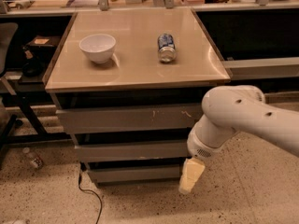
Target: Open bottom drawer
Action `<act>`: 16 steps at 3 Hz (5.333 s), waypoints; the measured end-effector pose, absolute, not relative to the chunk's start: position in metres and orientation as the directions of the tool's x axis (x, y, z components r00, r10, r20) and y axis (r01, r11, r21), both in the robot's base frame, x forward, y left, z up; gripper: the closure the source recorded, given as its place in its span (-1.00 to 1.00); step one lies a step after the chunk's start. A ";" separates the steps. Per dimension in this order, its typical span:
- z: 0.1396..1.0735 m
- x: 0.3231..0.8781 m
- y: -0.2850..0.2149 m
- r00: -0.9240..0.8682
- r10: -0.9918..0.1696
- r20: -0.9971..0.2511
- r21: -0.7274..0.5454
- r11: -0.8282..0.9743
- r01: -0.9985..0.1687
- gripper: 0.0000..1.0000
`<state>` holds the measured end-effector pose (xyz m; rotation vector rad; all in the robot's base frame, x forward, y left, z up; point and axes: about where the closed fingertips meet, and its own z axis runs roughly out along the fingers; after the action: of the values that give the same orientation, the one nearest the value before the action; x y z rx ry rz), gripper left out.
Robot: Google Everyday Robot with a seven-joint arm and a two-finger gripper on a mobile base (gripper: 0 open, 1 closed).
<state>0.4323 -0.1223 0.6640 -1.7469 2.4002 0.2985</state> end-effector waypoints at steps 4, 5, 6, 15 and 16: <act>0.491 0.435 -0.083 -0.409 -0.876 -0.258 0.224 0.357 -0.907 -1.00; 0.422 0.435 -0.070 -0.449 -0.863 -0.229 0.301 0.376 -0.876 -1.00; 0.422 0.435 -0.070 -0.450 -0.863 -0.229 0.301 0.376 -0.876 -1.00; 0.234 0.574 -0.127 -0.627 -0.704 -0.334 0.270 0.566 -0.779 -1.00; 0.223 0.584 -0.136 -0.635 -0.695 -0.338 0.260 0.579 -0.773 -1.00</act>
Offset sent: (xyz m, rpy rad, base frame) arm 0.0069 0.0085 -0.0454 0.0026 0.0421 -0.0197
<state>0.5842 -0.1356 0.2234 -1.2282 2.6096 0.5740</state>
